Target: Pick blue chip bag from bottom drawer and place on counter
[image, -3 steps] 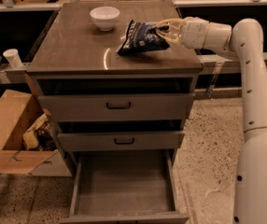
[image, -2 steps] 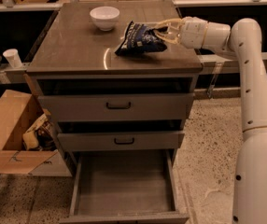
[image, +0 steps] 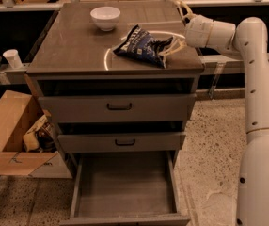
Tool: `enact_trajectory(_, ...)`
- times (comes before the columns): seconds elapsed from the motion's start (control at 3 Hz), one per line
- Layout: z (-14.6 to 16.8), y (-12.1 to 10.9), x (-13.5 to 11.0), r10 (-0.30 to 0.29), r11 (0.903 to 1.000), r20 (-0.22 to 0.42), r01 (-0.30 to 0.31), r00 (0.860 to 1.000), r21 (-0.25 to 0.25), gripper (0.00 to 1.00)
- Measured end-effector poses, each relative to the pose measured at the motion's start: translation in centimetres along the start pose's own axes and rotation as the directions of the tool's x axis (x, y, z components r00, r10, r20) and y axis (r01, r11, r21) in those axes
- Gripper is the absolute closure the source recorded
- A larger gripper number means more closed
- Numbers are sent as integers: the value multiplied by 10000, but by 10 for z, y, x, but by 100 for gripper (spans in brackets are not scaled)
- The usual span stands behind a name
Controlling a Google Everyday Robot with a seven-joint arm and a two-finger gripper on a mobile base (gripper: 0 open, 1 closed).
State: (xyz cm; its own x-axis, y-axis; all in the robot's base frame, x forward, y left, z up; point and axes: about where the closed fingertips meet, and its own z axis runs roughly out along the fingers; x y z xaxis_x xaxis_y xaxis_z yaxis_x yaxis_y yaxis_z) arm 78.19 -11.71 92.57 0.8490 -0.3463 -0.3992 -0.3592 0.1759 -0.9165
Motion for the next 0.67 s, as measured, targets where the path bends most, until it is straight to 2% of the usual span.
enact_trajectory(0.67,-40,-40,-4,-702,9944,-489,738,9963,759,0)
